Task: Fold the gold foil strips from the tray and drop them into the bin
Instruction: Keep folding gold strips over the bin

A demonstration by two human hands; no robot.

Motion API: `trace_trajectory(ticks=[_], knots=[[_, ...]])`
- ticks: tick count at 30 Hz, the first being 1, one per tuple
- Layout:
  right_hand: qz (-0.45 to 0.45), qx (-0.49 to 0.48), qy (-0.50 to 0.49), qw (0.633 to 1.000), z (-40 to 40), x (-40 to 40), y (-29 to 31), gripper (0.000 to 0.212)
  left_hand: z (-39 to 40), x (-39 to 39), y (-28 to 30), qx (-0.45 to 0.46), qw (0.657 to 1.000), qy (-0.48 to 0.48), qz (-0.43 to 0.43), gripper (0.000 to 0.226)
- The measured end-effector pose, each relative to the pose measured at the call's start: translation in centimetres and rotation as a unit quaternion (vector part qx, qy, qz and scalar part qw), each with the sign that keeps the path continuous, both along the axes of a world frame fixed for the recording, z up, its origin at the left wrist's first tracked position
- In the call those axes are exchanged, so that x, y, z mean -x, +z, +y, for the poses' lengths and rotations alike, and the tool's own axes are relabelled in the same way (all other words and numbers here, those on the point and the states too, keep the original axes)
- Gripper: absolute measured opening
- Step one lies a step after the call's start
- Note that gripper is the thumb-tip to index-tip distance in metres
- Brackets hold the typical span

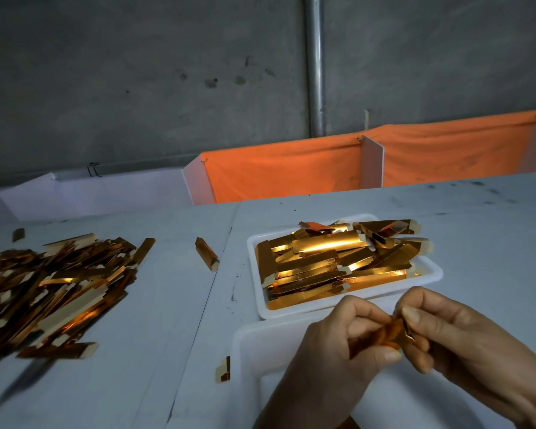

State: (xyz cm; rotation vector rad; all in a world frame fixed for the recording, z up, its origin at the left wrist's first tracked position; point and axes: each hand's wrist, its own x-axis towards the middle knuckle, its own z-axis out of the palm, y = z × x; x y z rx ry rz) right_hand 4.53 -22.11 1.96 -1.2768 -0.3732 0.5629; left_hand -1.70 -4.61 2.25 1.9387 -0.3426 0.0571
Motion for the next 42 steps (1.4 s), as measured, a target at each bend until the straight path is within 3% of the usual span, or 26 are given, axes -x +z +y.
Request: trace_trajectory(ticks=[4, 8, 12, 34, 42], knots=[[-0.039, 0.037, -0.026, 0.998, 0.41, 0.30, 0.26, 0.061, -0.28, 0.05, -0.10, -0.013, 1.000, 0.010, -0.004, 0.027], [-0.024, 0.007, -0.017, 1.000, 0.52, 0.27, 0.38, 0.025, -0.14, -0.02, -0.12, -0.020, 0.999, 0.035, -0.019, 0.028], [-0.044, 0.007, -0.034, 0.998, 0.28, 0.08, 0.23, 0.011, -0.16, 0.04, -0.30, -0.059, 0.994, 0.079, -0.057, 0.035], [-0.035, 0.038, -0.017, 0.999, 0.50, -0.20, 0.08, 0.015, -0.07, 0.02, -0.32, -0.121, 0.988, 0.067, -0.073, 0.031], [0.042, 0.009, 0.007, 0.999, 0.30, -0.23, -0.11, 0.011, 0.22, -0.08, -0.36, -0.096, 0.993, 0.053, -0.039, 0.031]])
